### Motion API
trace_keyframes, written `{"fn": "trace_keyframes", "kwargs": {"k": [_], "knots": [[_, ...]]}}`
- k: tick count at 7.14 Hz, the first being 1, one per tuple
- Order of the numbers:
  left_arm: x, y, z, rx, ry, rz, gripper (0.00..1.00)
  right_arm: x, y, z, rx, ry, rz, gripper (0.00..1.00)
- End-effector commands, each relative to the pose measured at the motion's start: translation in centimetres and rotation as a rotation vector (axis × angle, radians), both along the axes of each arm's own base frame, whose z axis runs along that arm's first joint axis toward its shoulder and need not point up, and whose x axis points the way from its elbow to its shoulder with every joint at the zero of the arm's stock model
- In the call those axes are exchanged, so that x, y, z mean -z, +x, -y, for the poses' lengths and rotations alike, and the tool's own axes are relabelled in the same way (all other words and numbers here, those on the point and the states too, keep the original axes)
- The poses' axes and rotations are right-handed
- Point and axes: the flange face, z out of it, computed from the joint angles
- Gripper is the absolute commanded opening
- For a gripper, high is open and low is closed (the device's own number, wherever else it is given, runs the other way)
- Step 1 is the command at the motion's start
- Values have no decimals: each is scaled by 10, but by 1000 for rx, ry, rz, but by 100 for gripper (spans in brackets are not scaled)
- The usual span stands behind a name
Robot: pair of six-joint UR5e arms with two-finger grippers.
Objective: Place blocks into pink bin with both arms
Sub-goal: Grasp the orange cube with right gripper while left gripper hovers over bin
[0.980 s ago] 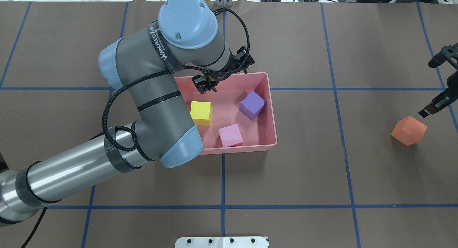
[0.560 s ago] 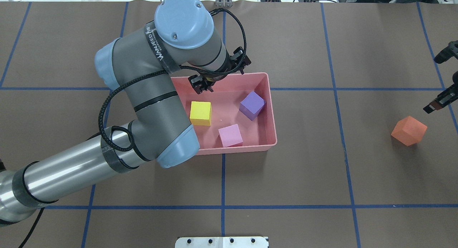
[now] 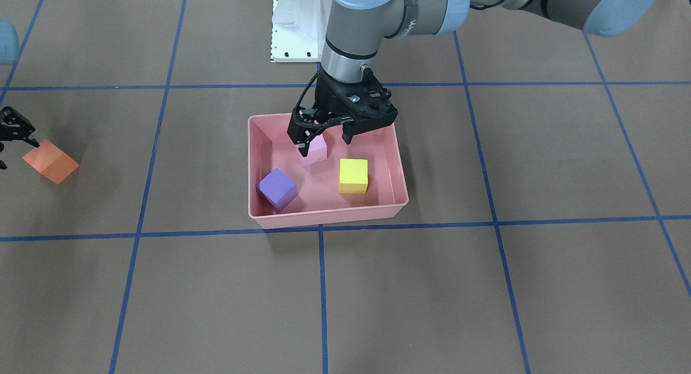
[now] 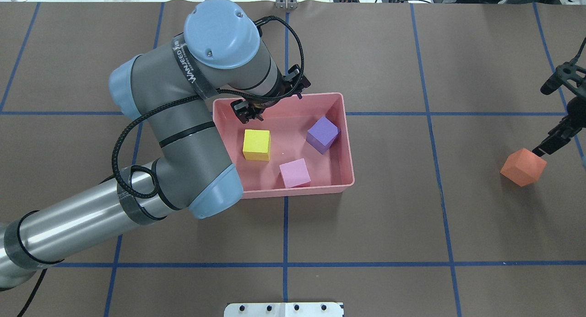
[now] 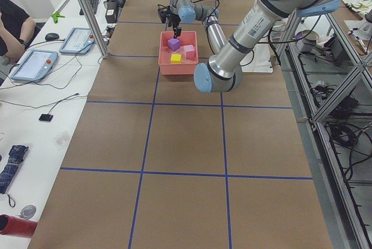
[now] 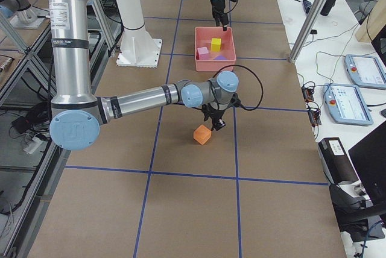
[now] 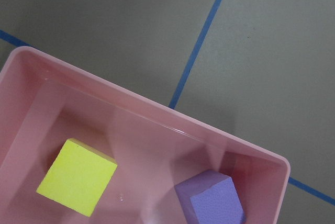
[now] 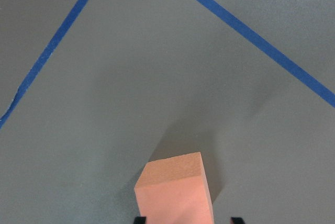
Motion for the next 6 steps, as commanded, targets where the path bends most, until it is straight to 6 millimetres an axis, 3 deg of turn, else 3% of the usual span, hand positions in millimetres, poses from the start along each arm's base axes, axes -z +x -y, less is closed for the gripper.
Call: {"fn": "trace_keyframes", "kwargs": {"k": [1,6], "knots": [[-1,0,-1,0,1,2,100,-10,-17,-10,43,-7,-16,99],[-7,3,-3,-3,-2,9,100,-32,-49,-15,101,-23,-71,99]]}}
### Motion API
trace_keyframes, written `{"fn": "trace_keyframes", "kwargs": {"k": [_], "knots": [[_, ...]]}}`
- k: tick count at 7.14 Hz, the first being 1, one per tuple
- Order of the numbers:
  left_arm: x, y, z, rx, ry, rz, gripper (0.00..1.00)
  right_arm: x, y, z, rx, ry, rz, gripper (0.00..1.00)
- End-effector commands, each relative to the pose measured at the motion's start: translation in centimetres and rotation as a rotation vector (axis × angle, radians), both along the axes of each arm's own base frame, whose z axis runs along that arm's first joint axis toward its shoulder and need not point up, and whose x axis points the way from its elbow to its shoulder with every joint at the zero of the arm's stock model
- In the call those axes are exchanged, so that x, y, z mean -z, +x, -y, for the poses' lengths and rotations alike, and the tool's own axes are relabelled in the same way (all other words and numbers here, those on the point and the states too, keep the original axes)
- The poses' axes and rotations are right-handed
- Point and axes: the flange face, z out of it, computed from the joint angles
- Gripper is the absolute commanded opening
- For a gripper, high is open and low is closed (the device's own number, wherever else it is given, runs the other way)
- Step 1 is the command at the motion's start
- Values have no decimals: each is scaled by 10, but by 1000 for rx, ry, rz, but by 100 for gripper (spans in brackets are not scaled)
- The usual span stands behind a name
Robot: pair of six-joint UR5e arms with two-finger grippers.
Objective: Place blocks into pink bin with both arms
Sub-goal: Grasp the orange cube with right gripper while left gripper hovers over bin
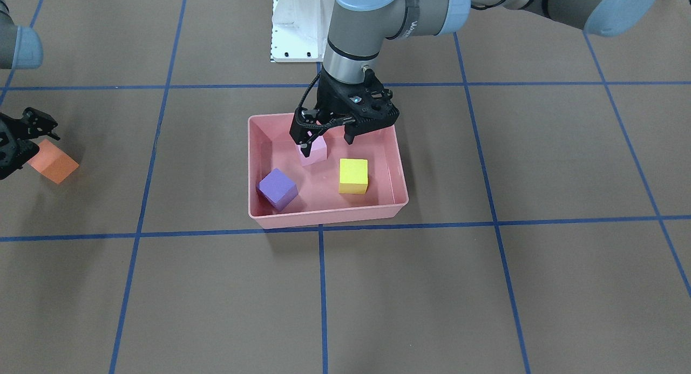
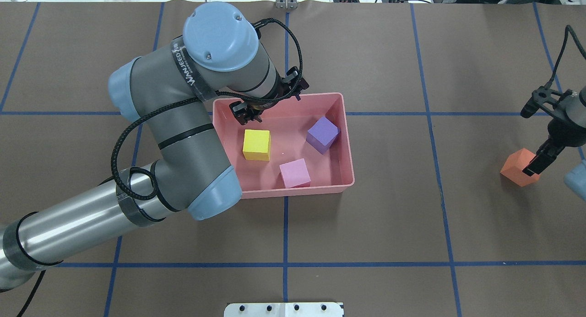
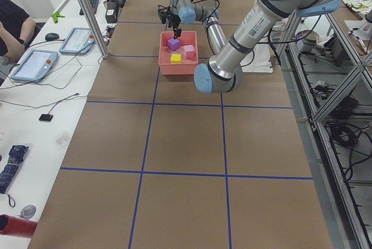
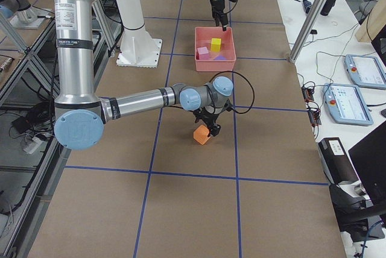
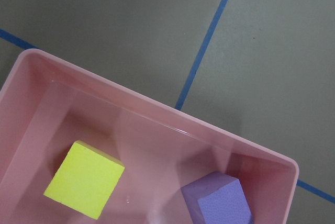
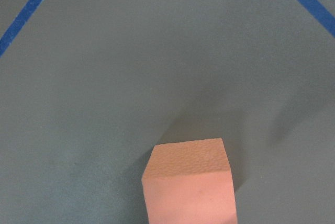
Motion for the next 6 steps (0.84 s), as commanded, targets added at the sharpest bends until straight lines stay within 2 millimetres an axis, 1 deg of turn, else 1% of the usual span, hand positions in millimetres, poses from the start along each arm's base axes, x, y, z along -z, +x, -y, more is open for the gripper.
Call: {"fn": "trace_keyframes", "kwargs": {"k": [1,2,3,4,5,6], "knots": [[-2,3,-2,-3,-1,3,100,-15,-13,-2,22,-11,-35,99],[-3,3,-2,-3,-2,5,100,-28,-18,-3,32,-35,-48,99],[-4,4,-2,-4,-2,6,100,-31,-23,0,36,-42,-50,99],[-3,4,-3,-5,-1,5,100,-31,-25,1,37,-40,-49,78],[-3,4,-2,-4,1,4,100,-27,-24,2,18,-47,-48,1],[1,-2,-2,-14,24,2,100,-5,-25,3,-14,-38,-32,0]]}}
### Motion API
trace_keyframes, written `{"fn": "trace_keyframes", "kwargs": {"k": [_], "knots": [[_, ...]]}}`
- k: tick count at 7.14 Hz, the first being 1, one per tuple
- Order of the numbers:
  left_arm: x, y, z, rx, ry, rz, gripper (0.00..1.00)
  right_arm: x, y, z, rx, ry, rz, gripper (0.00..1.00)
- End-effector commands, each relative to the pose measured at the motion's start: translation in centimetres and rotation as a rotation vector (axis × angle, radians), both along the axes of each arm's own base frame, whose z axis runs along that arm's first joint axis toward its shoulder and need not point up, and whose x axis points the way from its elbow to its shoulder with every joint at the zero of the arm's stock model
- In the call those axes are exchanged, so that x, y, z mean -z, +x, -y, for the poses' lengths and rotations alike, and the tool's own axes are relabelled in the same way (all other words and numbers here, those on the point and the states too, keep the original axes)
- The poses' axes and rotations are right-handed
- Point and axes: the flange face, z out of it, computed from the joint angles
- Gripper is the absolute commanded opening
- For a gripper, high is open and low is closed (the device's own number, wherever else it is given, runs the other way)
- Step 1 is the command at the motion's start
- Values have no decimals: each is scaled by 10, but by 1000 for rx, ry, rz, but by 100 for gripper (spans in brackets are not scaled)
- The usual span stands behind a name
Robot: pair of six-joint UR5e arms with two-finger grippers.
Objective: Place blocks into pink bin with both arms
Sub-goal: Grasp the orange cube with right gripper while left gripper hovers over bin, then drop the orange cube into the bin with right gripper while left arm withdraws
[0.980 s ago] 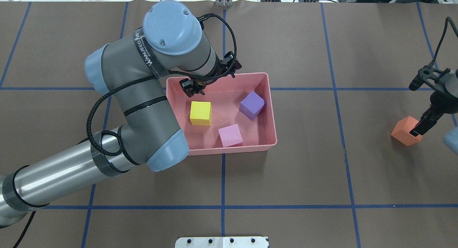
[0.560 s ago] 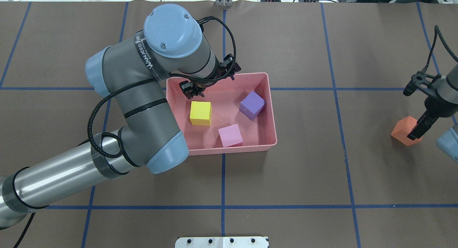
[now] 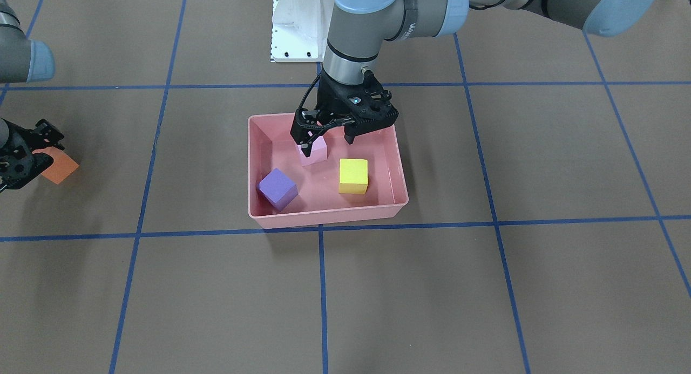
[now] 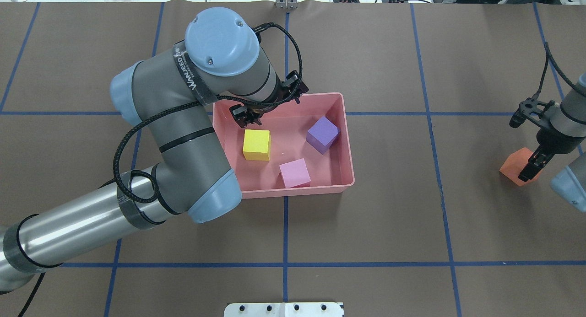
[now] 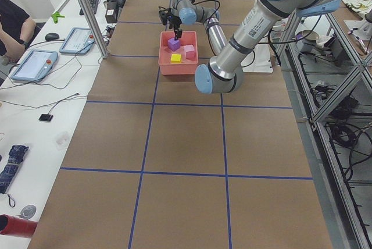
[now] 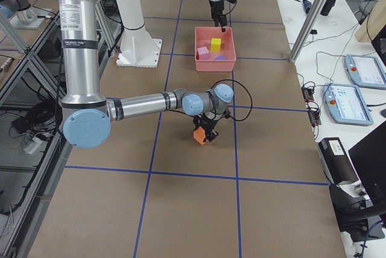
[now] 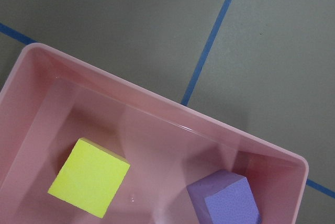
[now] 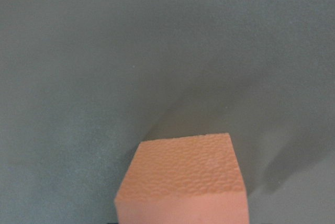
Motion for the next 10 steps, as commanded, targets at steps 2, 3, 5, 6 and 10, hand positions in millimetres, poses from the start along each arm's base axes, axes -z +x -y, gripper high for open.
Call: {"fn": "trace_keyframes", "kwargs": {"k": [2,3,5,6,10], "knots": [[-24,-61,-16,-87,190,37,100,89,31,8,-221,-63,118,0],[-53,-103,-15,-149,289,135,100,126,43,14,-322,-121,174,0],[-127,-168,24,-237,379,335,100,225,21,54,-485,-208,218,0],[-184,-207,39,-326,440,442,100,284,-5,69,-528,-267,203,0],[-351,-399,62,-465,476,509,100,410,-143,45,-585,-282,167,0]]}}
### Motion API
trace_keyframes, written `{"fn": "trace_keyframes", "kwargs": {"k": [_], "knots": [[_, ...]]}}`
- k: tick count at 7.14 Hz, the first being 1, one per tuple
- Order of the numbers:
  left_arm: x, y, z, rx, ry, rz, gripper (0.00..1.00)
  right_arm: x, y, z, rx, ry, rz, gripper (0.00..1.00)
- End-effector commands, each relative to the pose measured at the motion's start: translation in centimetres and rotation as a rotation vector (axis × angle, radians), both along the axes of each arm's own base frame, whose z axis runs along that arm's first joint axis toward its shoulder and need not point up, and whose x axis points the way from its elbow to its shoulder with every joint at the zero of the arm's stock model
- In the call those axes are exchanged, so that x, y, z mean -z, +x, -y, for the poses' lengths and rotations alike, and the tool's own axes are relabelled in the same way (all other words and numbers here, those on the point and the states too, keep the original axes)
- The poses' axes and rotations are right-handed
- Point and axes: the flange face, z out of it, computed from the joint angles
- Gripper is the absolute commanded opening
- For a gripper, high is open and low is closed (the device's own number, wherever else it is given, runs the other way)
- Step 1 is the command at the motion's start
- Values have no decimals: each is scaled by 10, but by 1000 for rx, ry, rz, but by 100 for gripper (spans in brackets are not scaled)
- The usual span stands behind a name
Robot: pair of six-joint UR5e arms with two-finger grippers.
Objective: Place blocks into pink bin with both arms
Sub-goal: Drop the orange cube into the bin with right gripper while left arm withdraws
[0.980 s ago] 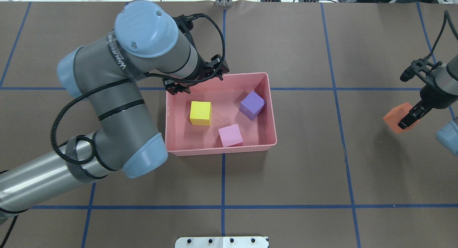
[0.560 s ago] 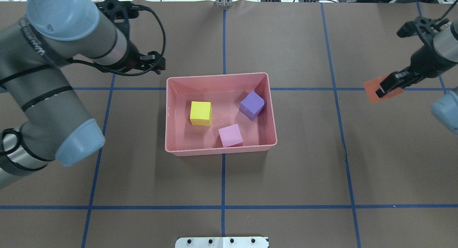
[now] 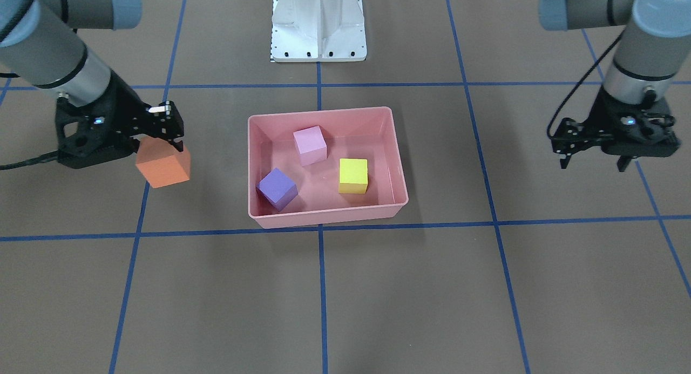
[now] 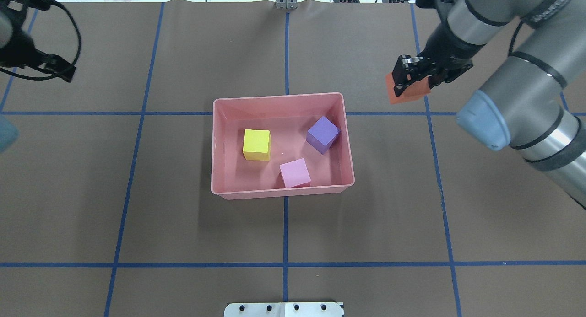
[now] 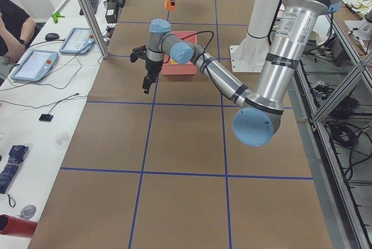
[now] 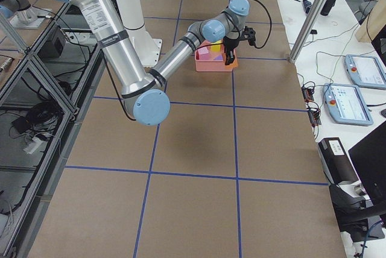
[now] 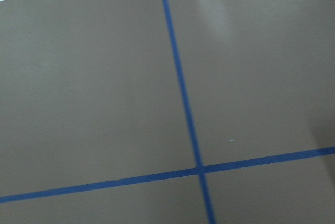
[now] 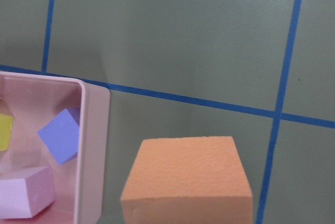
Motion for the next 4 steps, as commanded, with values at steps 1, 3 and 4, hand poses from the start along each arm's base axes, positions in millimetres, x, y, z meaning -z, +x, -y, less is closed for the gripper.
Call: {"fn": "trace_keyframes", "kwargs": {"k": [1,3,4], "knots": [[-92,-96,2,-19,-55,-117,100,51,-92,-30,-18,-12,-26,0],[-133,-145,10,5,-124,-209,100,78,-145,-40,-59,-54,-28,18],[-146,-151,3,13,-140,-198,100,84,-153,-50,-68,-56,-7,99]]}}
